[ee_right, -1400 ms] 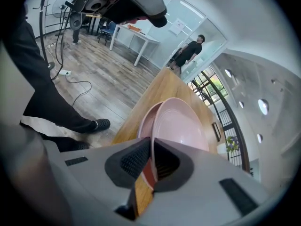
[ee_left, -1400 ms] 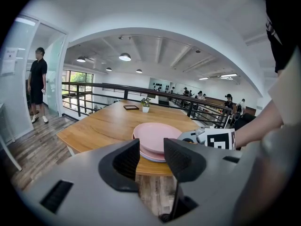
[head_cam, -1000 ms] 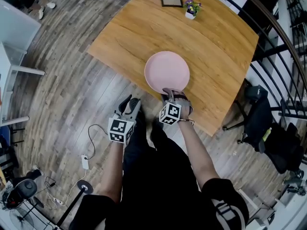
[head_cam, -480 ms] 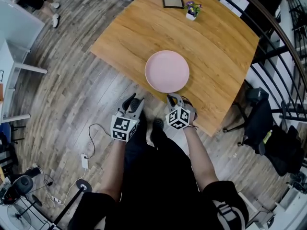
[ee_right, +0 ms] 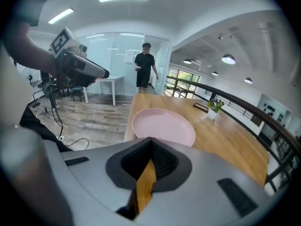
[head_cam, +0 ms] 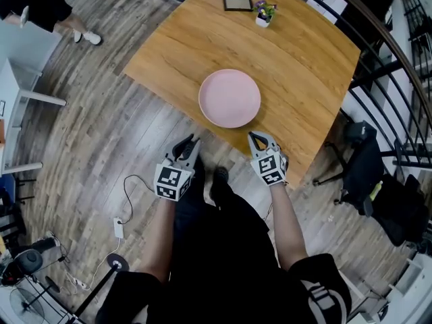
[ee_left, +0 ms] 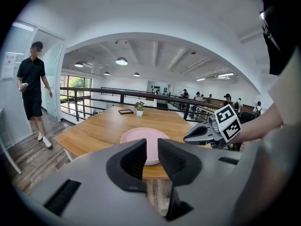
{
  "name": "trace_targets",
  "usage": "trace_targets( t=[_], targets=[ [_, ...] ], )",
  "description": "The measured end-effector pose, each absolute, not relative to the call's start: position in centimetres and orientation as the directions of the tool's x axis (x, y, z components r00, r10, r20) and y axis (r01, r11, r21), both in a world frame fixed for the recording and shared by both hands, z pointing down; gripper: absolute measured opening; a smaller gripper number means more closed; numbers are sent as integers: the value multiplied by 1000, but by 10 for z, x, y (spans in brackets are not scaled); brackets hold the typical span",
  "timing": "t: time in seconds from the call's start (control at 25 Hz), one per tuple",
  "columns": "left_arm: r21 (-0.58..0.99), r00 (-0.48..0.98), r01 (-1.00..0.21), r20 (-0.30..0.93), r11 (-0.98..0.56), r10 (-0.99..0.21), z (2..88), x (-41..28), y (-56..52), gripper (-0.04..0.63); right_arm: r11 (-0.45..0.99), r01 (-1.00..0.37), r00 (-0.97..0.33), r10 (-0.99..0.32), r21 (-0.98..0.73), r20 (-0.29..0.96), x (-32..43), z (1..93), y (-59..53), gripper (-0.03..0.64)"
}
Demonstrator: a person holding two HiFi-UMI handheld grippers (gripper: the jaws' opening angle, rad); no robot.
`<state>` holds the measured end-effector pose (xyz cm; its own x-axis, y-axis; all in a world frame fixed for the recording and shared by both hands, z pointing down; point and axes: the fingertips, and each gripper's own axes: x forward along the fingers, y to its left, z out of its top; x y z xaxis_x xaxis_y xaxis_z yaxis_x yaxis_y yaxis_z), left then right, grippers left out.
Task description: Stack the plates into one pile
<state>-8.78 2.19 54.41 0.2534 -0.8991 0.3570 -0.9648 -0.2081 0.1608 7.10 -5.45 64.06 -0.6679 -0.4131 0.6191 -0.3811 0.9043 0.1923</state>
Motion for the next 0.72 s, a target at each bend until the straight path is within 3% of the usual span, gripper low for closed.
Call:
trace_targets(
  t=[0.24,0.72],
  targets=[
    [155,269,-961,346,-228,-899,537,-82,26,46,894,-425,-712,-427,142,557,81,630,-51,8],
    [150,259,-964,333,-220,-907,526,-87,29,23,897,-424,-743,-423,125,518,74,617,-51,8]
  ],
)
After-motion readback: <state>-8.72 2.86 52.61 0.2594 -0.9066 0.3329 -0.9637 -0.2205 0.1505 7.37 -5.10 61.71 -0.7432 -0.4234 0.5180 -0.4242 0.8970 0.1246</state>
